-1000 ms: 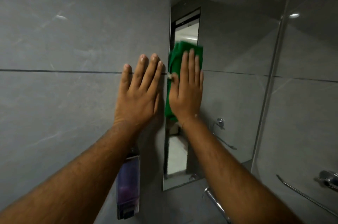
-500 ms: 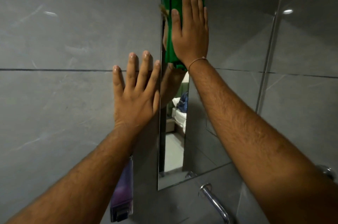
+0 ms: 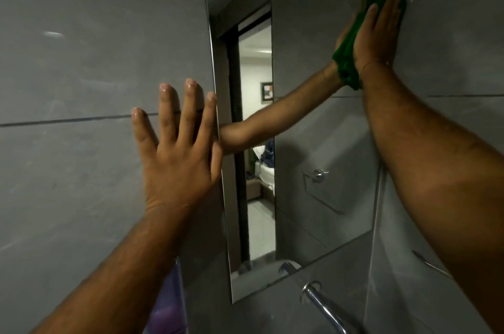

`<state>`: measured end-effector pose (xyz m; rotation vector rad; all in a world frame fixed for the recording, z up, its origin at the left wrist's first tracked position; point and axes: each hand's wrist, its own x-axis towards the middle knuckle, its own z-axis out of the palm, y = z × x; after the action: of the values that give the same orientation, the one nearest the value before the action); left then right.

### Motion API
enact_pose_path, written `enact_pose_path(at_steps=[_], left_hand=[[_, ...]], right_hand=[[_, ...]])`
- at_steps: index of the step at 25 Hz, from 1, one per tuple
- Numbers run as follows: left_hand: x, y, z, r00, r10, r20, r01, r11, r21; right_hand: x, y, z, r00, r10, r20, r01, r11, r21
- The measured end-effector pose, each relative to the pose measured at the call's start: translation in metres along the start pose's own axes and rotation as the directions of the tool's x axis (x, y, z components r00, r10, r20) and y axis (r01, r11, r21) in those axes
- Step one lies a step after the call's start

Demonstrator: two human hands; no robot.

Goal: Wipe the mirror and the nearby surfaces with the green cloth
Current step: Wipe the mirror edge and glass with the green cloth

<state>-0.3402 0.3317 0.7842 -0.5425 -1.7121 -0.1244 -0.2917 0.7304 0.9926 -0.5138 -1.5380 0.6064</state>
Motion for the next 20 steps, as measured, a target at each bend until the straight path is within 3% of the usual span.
enact_pose_path(at_steps=[4,10,20], left_hand=[[0.000,-0.001,0.002,1.000,-0.005,0.003,0.006,1.000,-0.009],[0.000,0.000,0.008,1.000,-0.003,-0.004,0.003,1.000,-0.010],[-0.001,0.001,0.004,0.999,-0.023,0.027,0.023,1.000,-0.004]], right_hand=[[-0.024,0.051,0.002,0.999,0.050,0.008,-0.051,0.998,0.022],[-0.130,0.151,0.001,0.993,0.101,0.060,-0.101,0.995,-0.004],[-0.329,0.270,-0.004,0.899,0.430,0.080,-0.437,0.893,0.106]])
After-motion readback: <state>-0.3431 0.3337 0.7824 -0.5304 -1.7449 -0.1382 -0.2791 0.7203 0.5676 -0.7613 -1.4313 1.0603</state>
